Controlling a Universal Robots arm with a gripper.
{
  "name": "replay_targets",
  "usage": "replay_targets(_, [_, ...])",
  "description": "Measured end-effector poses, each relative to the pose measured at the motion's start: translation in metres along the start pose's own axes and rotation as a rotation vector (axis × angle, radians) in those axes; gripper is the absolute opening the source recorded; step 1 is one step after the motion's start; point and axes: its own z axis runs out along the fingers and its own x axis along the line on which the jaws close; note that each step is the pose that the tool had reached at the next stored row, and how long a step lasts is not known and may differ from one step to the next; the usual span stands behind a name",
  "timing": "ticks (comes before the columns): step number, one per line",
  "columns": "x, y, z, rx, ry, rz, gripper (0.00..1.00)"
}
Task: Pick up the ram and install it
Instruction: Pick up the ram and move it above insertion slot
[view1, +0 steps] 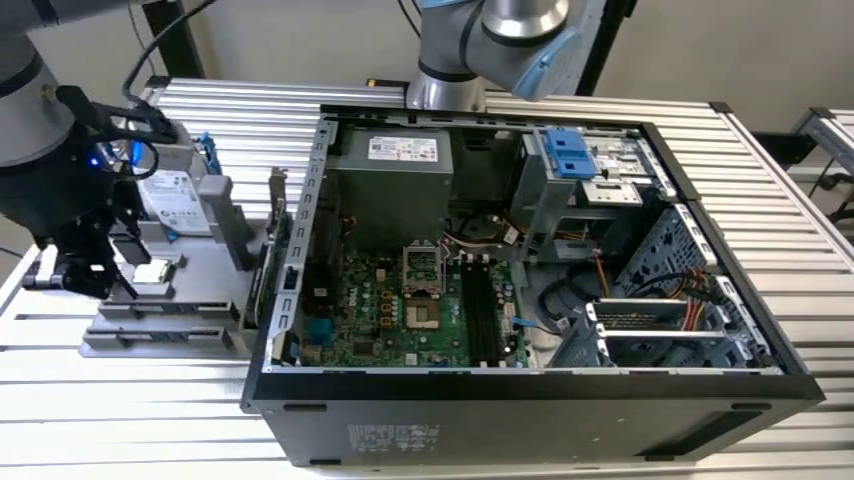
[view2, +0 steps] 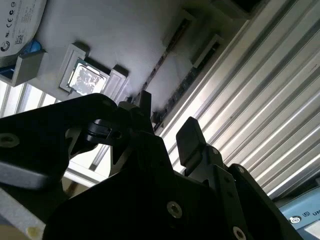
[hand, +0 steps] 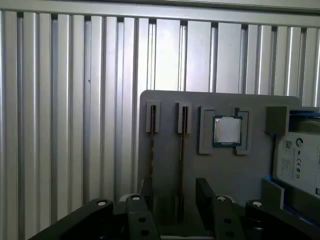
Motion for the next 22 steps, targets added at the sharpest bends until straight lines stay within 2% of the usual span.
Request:
replay_targets(1, [0.0016, -0.0001, 0.0072, 0.0003, 0.0, 0.007, 1.0])
replay_targets(2, [0.0023, -0.0001, 0.0096, 0.0004, 0.0, 0.01, 1.0])
replay_targets(22, [0.0083, -0.0003, 0.0319, 0.0012, 0.0002, 0.023, 1.0])
